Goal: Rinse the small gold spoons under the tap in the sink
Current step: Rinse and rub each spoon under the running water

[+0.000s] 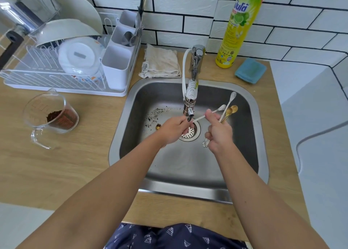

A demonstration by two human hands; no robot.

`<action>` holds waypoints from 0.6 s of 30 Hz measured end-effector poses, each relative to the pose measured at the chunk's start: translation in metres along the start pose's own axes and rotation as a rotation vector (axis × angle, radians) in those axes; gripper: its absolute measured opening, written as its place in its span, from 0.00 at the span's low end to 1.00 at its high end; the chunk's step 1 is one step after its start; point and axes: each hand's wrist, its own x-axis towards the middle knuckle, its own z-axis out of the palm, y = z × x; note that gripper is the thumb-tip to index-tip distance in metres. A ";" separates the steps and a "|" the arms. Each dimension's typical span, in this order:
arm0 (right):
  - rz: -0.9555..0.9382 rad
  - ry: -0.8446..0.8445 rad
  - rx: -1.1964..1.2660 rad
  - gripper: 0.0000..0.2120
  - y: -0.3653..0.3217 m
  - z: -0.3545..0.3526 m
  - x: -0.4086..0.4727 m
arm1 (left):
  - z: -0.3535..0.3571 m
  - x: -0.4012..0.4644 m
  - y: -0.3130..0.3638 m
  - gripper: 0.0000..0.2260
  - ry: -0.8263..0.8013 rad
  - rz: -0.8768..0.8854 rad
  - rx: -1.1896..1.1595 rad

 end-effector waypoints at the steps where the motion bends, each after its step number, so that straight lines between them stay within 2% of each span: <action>1: 0.001 0.004 0.007 0.08 -0.001 0.000 -0.001 | 0.000 0.002 0.003 0.18 0.003 0.018 0.025; 3: -0.016 0.020 0.006 0.09 -0.006 -0.001 0.000 | -0.002 0.001 0.002 0.20 -0.024 0.030 -0.006; 4: -0.026 0.021 -0.005 0.09 -0.008 -0.002 0.001 | -0.003 -0.001 0.000 0.18 -0.054 0.014 -0.074; 6: -0.039 0.002 -0.036 0.08 -0.010 -0.003 0.001 | -0.004 -0.004 -0.007 0.13 -0.118 -0.076 -0.265; 9: -0.022 -0.102 -0.095 0.03 -0.004 0.002 -0.004 | -0.010 -0.011 -0.017 0.15 -0.171 -0.206 -0.459; 10: -0.010 -0.153 -0.111 0.02 0.001 0.006 -0.008 | -0.013 -0.016 -0.020 0.15 -0.189 -0.216 -0.464; 12: 0.007 -0.217 -0.155 0.08 0.015 0.012 -0.014 | -0.018 -0.028 -0.021 0.12 -0.221 -0.212 -0.455; 15: 0.033 -0.280 -0.214 0.01 0.036 0.022 -0.028 | -0.024 -0.046 -0.020 0.10 -0.191 -0.214 -0.363; 18: 0.021 -0.241 -0.213 0.09 0.045 0.024 -0.029 | -0.033 -0.066 -0.026 0.11 -0.159 -0.239 -0.248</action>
